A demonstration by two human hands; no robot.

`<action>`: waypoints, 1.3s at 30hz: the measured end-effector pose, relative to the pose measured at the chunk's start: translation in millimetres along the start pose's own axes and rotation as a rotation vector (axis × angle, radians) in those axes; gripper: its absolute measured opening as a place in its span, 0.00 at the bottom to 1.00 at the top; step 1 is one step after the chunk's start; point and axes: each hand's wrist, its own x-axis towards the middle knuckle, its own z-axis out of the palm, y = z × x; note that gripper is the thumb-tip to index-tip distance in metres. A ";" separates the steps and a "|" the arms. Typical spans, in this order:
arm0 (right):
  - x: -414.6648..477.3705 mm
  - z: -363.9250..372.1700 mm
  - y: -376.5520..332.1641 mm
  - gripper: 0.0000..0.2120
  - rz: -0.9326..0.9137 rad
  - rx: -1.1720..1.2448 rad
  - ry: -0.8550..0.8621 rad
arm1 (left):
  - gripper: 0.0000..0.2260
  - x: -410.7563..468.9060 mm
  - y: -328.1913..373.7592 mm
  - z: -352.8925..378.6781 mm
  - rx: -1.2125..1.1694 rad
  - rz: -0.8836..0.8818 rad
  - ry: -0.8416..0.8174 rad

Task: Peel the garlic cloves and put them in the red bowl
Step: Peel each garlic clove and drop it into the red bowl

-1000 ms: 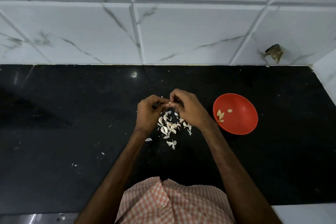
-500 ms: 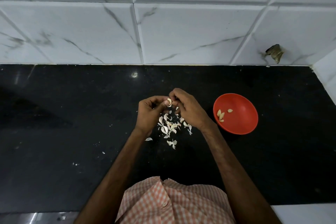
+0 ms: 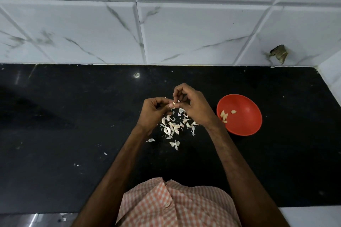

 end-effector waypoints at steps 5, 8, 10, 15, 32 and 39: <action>1.3 -4.7 1.9 0.15 0.012 0.058 -0.017 | 0.06 -0.1 3.2 0.9 -0.074 -0.061 -0.047; 1.3 -4.0 4.7 0.14 0.000 0.066 -0.020 | 0.06 0.5 3.8 1.7 -0.108 -0.074 -0.051; 1.4 -3.5 6.0 0.15 -0.007 0.076 -0.006 | 0.06 -0.8 2.8 3.1 -0.127 -0.089 -0.042; 1.5 -1.6 6.4 0.15 -0.024 0.027 0.017 | 0.05 -1.5 0.7 2.5 -0.166 -0.134 -0.020; 0.4 10.2 3.3 0.17 0.033 -0.015 0.026 | 0.07 2.0 -2.9 5.5 -0.303 -0.219 0.016; -4.4 19.6 3.5 0.14 -0.042 -0.143 0.146 | 0.07 1.0 -0.5 10.9 -0.360 -0.264 0.082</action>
